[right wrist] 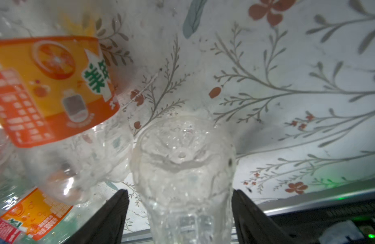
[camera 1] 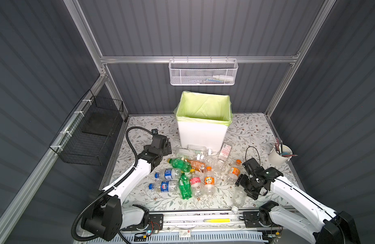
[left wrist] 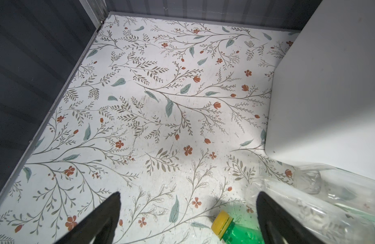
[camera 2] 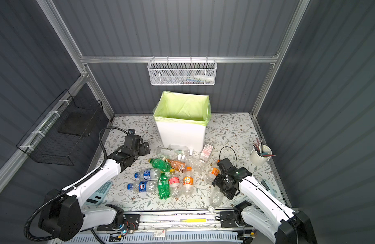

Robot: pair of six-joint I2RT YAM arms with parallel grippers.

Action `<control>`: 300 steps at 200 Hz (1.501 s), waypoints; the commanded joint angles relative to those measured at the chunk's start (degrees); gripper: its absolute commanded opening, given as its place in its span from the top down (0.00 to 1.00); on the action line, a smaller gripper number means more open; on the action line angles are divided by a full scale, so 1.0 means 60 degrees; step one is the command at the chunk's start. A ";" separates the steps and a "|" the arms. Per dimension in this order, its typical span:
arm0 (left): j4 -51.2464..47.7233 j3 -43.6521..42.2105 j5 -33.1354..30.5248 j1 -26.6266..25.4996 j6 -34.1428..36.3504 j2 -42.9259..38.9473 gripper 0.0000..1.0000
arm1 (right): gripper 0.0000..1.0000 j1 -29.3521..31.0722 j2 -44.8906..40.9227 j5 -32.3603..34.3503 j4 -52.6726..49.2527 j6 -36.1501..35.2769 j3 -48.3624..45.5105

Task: Throw the plastic bottles in the bin
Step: 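Lift the clear bottle with the right gripper and release it over the bin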

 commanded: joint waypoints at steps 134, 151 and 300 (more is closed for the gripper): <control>-0.0415 0.0129 -0.0313 0.0036 -0.0312 -0.0074 0.00 | 0.48 -0.0170 0.0064 0.3061 0.0020 -0.1896 0.2710; -0.0401 0.0144 -0.0365 0.0036 -0.0349 -0.0076 0.00 | 0.48 -0.0537 0.0272 0.3656 0.0112 -0.2911 0.3883; -0.0693 0.0088 -0.0571 0.0074 -0.1191 0.0176 0.00 | 0.44 -0.2586 0.3869 0.1844 0.6957 -0.6218 1.2198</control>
